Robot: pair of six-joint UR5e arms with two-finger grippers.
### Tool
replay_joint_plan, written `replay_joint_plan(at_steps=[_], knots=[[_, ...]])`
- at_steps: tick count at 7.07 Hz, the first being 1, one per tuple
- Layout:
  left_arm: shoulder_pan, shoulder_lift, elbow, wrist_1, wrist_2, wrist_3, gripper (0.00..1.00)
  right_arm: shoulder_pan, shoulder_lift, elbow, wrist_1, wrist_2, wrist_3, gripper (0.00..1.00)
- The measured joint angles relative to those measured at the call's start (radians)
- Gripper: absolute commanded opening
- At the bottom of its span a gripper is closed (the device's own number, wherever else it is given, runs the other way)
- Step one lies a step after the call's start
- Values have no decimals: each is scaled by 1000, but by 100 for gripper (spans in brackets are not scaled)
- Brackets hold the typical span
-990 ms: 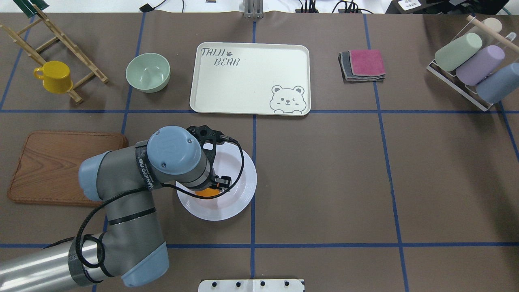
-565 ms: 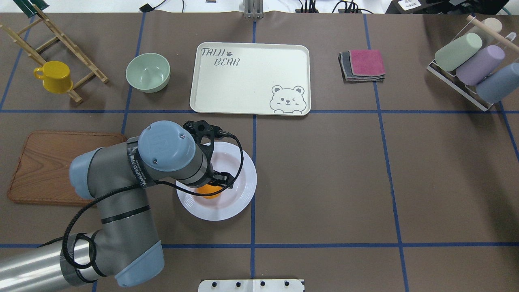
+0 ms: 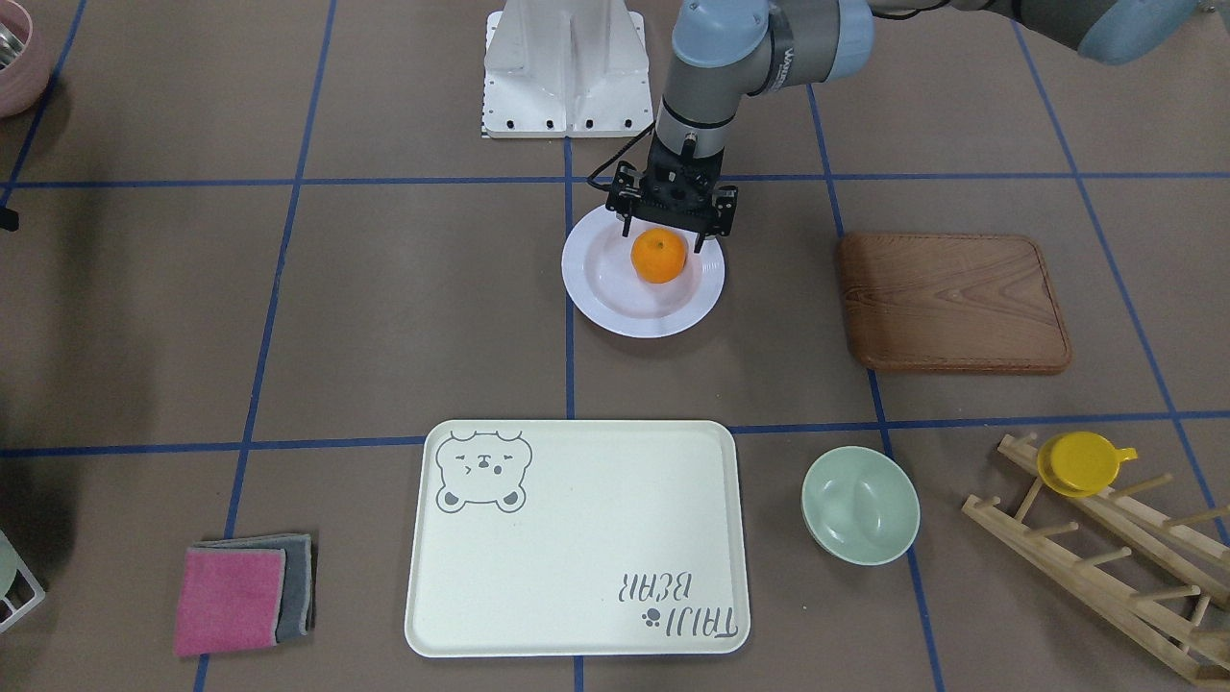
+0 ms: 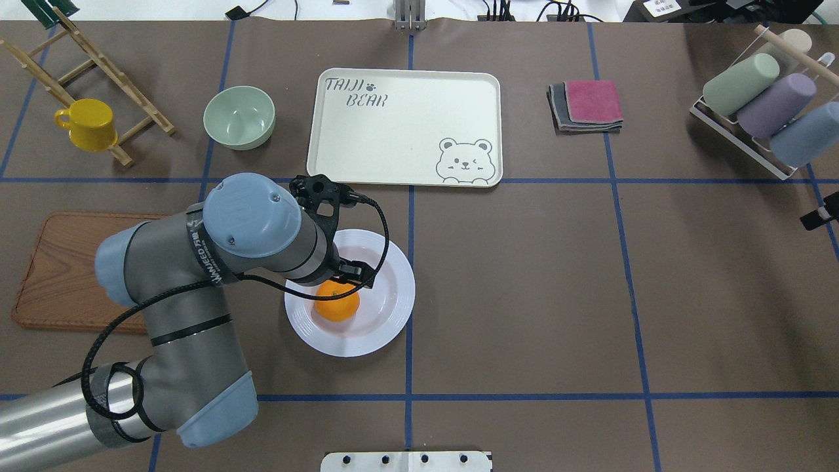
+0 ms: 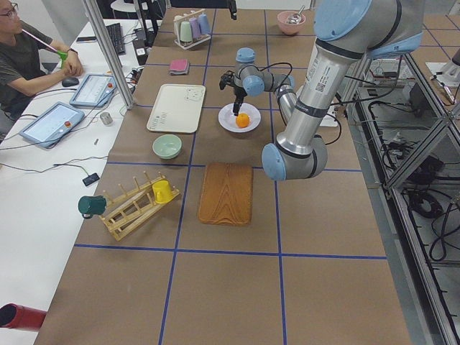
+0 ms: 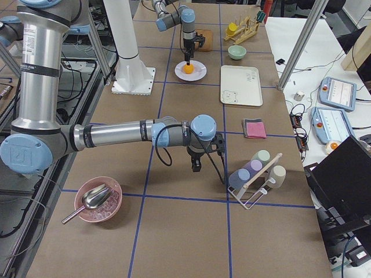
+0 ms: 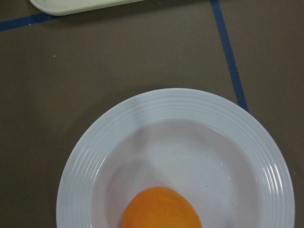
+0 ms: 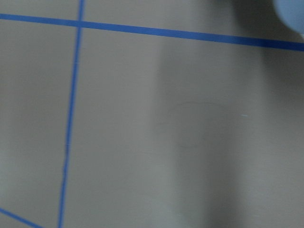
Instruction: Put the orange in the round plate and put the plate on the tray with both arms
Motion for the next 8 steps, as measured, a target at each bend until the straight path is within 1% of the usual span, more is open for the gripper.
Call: replay_joint_plan(at_steps=[2,4,5,8], knots=[[-5,0,-7,-3,-1,2,98,-107,76,3,4,43,56,100],[-6,1,-10,-13,-2,3,98,-182,120,-10,21,105,75,100],[-6,1,-10,-20,-2,2,98,-200,156,-30,25,119,77,100],[-5,0,-10,-25,-2,0,98,-241,292,-136,41,142,78,100]])
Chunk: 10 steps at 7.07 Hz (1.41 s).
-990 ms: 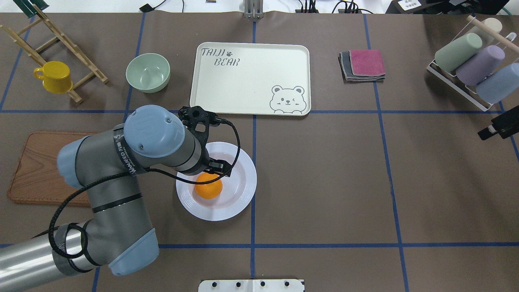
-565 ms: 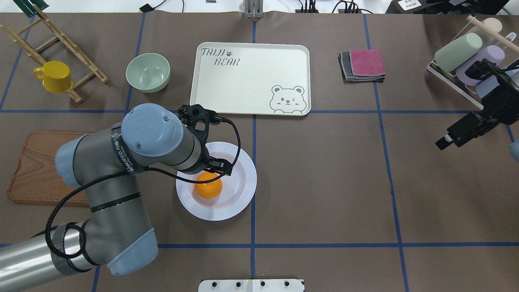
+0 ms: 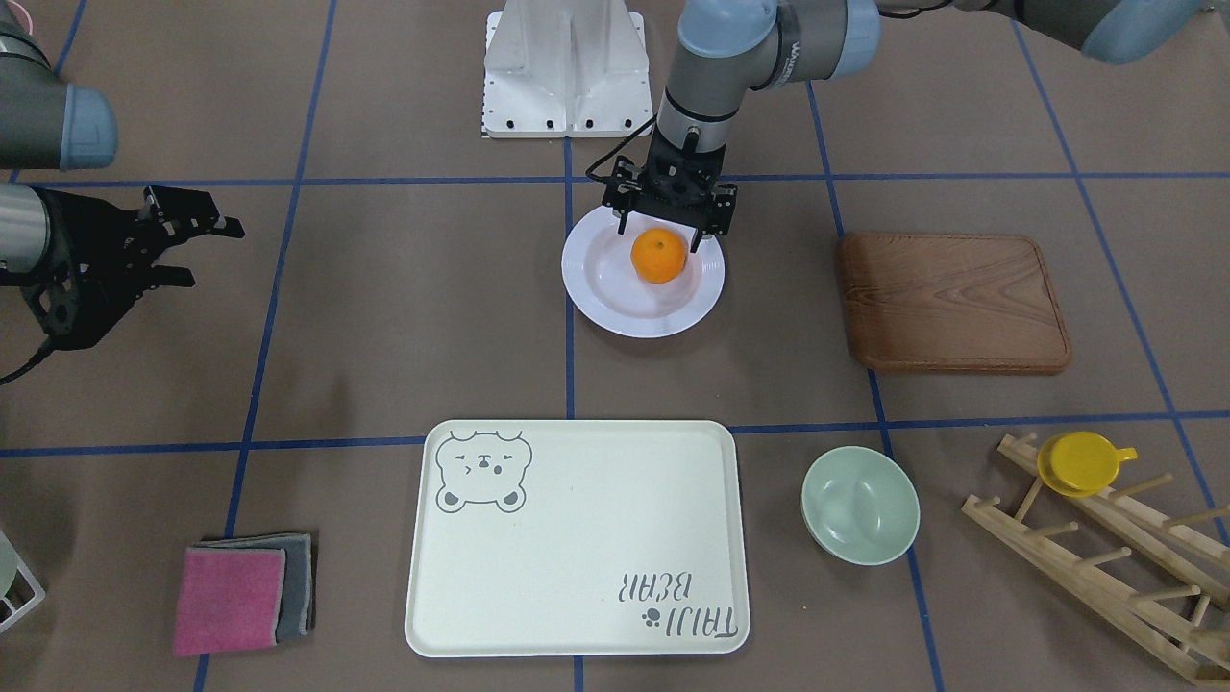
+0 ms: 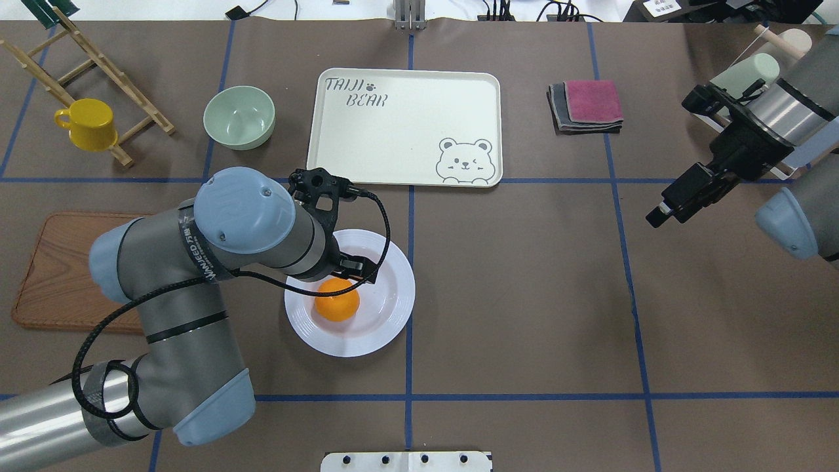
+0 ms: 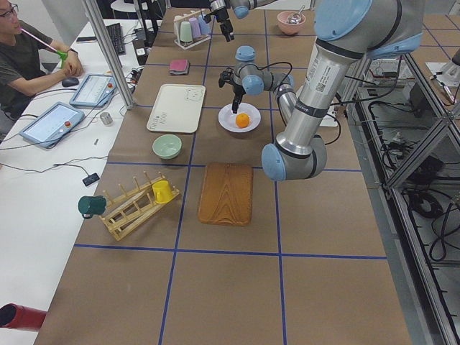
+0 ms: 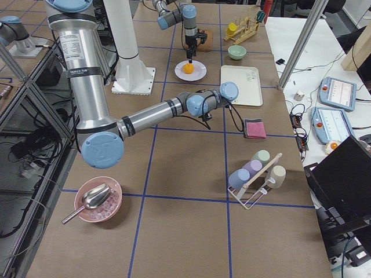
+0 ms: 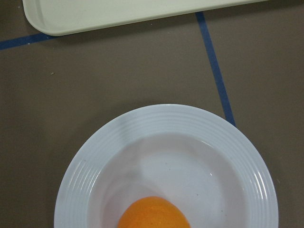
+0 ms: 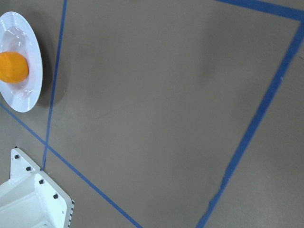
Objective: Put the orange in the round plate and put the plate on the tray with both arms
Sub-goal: 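Raise the left gripper away from the plate while the right arm reaches toward the tray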
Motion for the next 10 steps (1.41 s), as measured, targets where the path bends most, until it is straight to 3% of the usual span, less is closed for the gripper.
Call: replay_joint_plan(at_steps=[2,6,10], knots=[[1,-1,1,-5,0,-1,98,-18,90,-94,64,6,-1,100],[-25,0,4,-8,-18,3,98,-44,314,-289,82,7,59,100],[-251,74,2,-3,-219,212,98,-79,348,-251,89,8,215,100]])
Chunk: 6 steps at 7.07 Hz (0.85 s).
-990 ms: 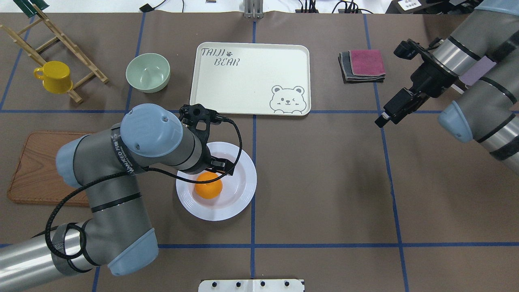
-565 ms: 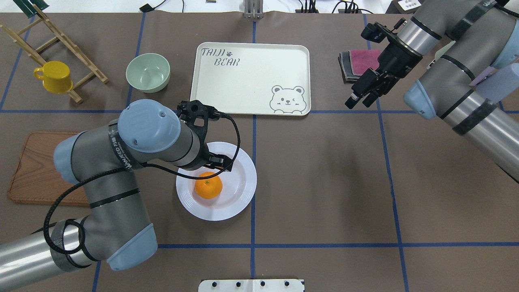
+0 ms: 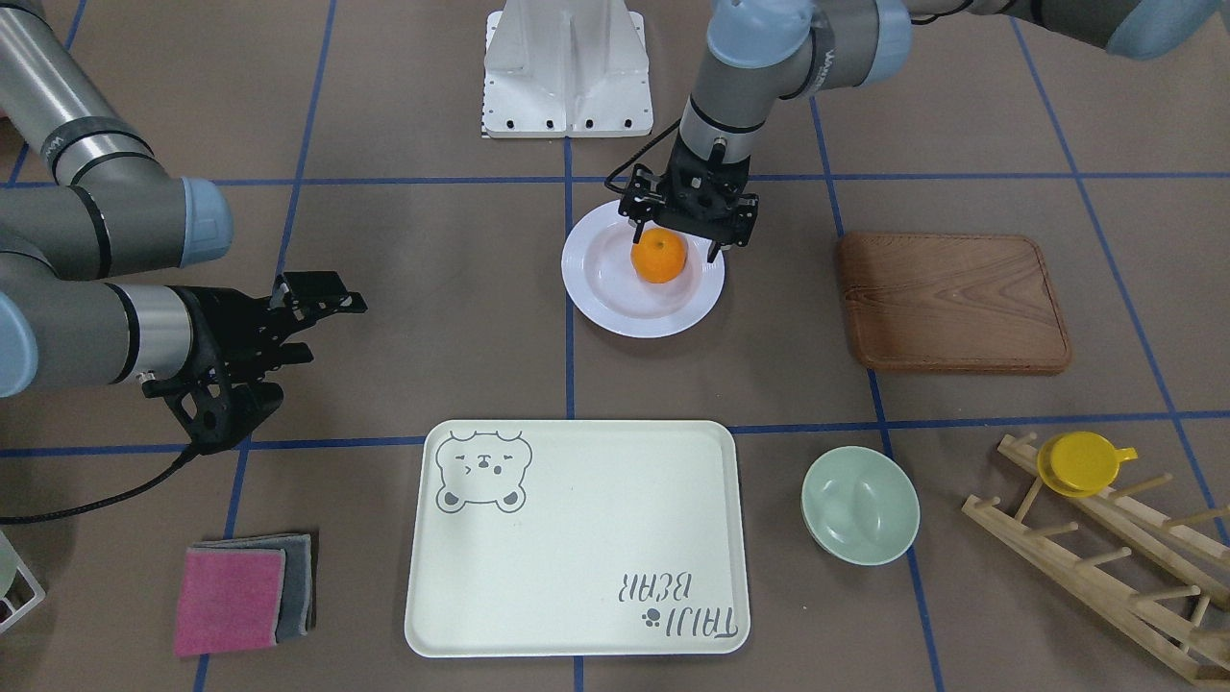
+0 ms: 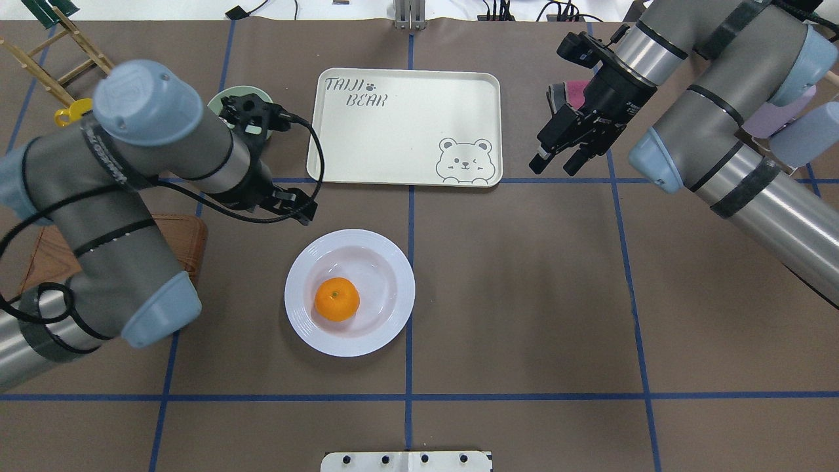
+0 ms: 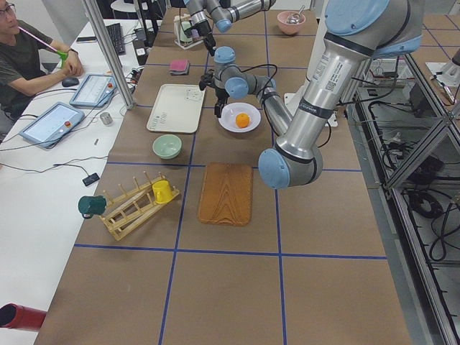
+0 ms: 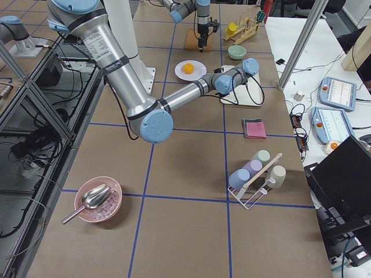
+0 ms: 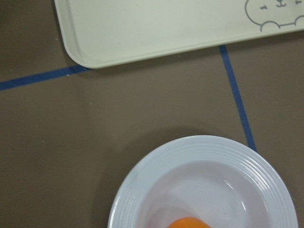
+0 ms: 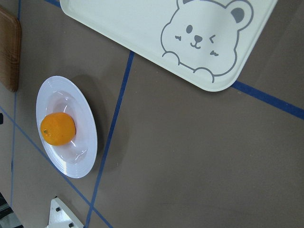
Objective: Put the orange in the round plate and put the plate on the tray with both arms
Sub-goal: 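Raise the left gripper away from the plate while the right arm reaches toward the tray, then move the right gripper down to the plate rim farthest from the left arm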
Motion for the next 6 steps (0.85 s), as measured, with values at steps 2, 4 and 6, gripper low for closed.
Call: replay_joint_plan(at_steps=[2,4,6], knots=[[-108,62,3,0,-64,145,98,-20,26,4,1,0,31,100],[-148,92,4,-2,-75,206,98,-52,39,3,1,0,36,100],[-160,111,2,-3,-87,219,98,-115,-15,7,32,-2,49,100]])
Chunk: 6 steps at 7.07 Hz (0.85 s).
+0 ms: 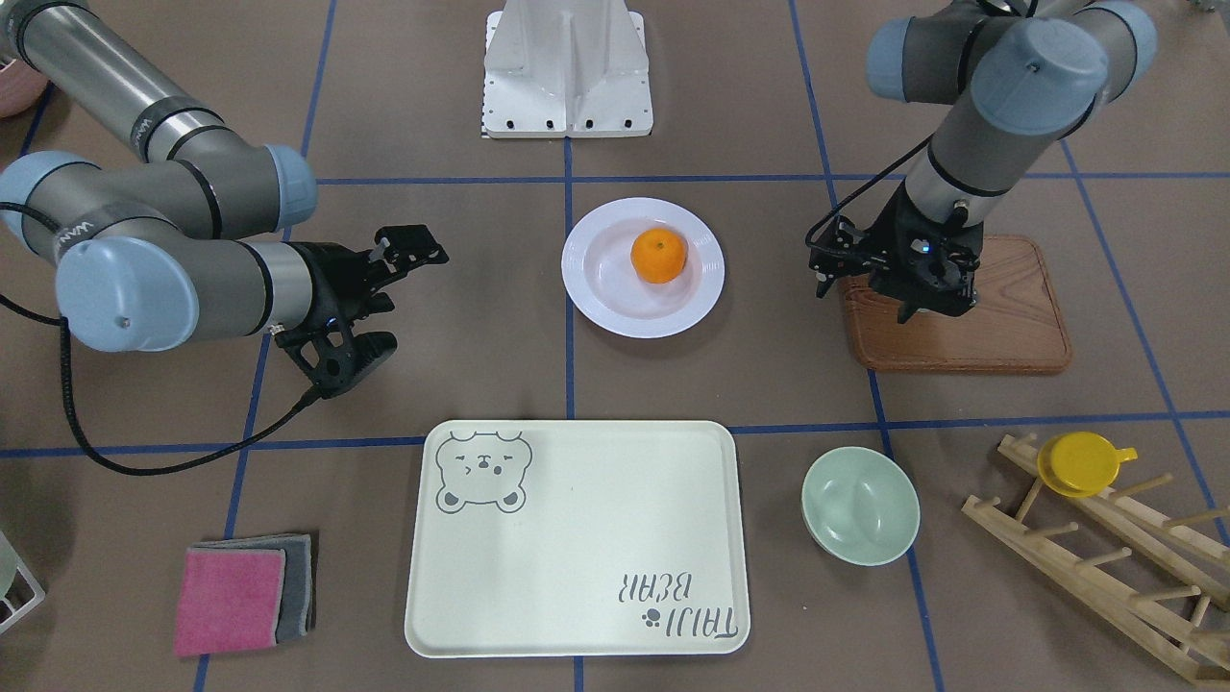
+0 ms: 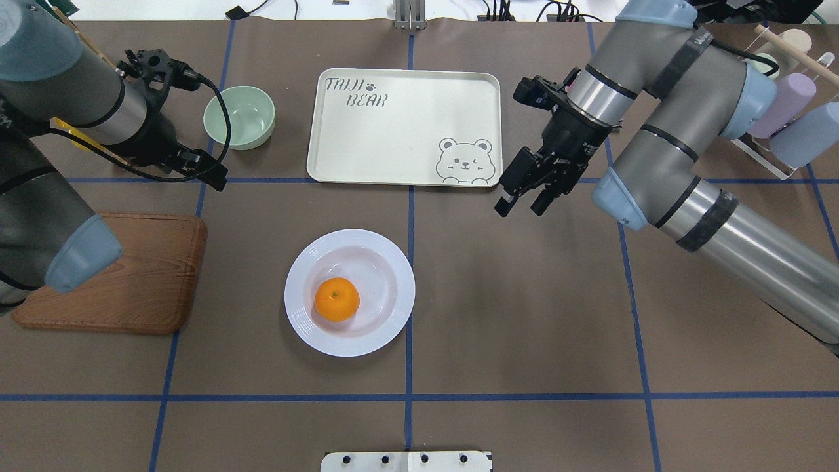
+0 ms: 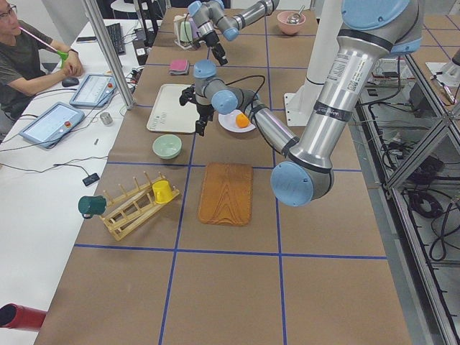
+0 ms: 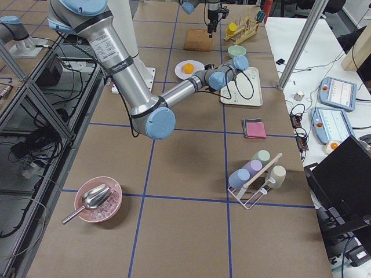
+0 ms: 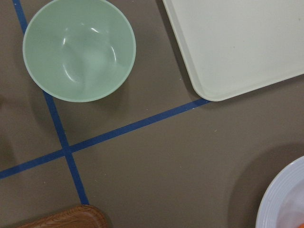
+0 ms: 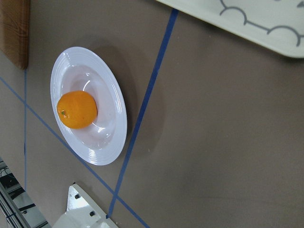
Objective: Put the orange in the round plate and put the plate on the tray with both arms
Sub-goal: 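Move the right gripper down to the plate rim farthest from the left arm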
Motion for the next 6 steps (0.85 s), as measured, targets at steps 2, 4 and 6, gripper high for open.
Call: replay_joint_plan(at_steps=[2,4,6], knots=[[-4,4,-2,0,-16,2,98,-18,-96,-28,136,-7,4,100],[-27,22,6,1,-27,40,98,-20,-115,-42,205,-22,3,100],[-91,46,26,3,-85,104,98,-21,-89,-44,238,-55,5,100]])
